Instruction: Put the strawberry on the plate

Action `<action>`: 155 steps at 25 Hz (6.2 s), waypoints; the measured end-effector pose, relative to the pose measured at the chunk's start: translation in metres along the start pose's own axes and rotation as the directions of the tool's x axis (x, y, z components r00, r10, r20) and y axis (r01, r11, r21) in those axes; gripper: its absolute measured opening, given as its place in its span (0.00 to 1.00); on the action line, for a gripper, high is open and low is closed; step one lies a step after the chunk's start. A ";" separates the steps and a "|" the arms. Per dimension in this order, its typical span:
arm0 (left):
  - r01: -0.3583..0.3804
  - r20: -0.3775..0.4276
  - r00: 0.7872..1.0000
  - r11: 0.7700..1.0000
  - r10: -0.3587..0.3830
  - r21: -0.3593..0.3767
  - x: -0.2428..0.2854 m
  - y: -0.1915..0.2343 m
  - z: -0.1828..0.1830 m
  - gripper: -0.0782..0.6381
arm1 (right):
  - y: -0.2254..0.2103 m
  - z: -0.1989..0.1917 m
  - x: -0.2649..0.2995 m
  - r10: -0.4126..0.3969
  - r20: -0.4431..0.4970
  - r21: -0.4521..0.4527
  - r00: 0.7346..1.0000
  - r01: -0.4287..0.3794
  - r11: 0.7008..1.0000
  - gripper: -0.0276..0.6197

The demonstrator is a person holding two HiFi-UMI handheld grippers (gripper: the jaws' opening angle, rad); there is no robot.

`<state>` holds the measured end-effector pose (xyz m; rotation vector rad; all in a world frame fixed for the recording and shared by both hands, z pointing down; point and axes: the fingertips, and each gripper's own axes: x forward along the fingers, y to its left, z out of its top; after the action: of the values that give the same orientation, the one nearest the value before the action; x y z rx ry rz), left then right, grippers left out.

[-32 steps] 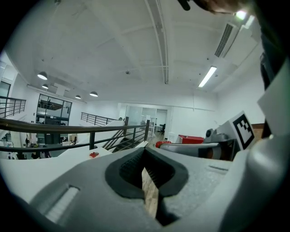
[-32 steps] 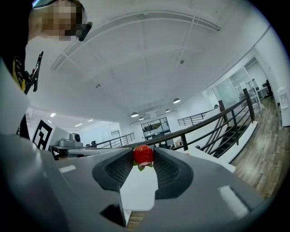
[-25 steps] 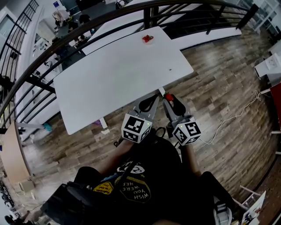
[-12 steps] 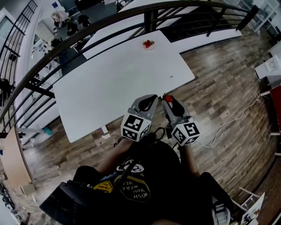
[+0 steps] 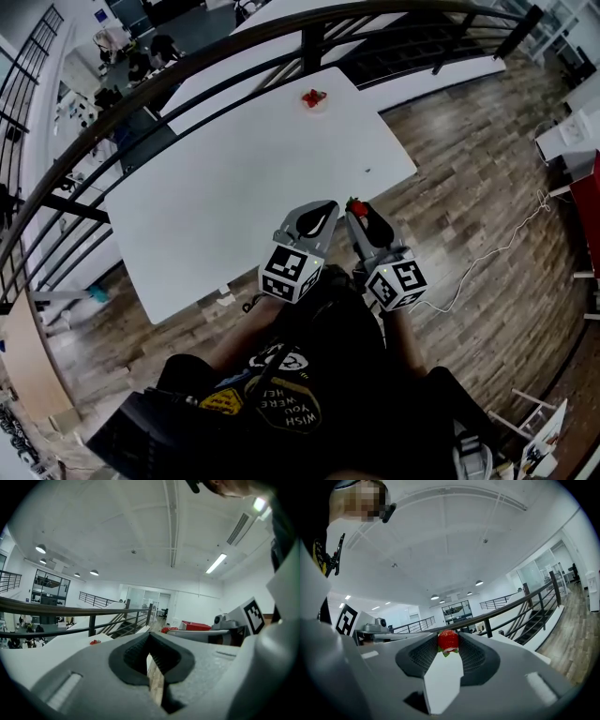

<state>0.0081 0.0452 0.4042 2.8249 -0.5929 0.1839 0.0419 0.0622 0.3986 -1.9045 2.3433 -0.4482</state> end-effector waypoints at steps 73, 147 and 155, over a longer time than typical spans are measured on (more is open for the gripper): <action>-0.183 -0.017 0.983 0.975 0.182 -0.129 0.178 0.199 0.044 0.11 | -0.153 0.044 0.228 0.126 -0.135 -0.006 0.983 -0.128 0.992 0.26; -0.447 -0.306 0.876 0.867 0.373 -0.222 0.385 0.470 -0.157 0.11 | -0.348 -0.165 0.517 0.195 -0.502 -0.060 0.843 -0.259 0.964 0.26; -0.463 -0.332 0.864 0.855 0.377 -0.233 0.392 0.479 -0.173 0.11 | -0.362 -0.208 0.531 0.160 -0.573 -0.116 0.803 -0.273 0.955 0.26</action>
<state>0.1553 -0.4818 0.7418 2.2785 -1.0712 0.5102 0.2152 -0.4821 0.7591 -1.7065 3.0378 -0.8900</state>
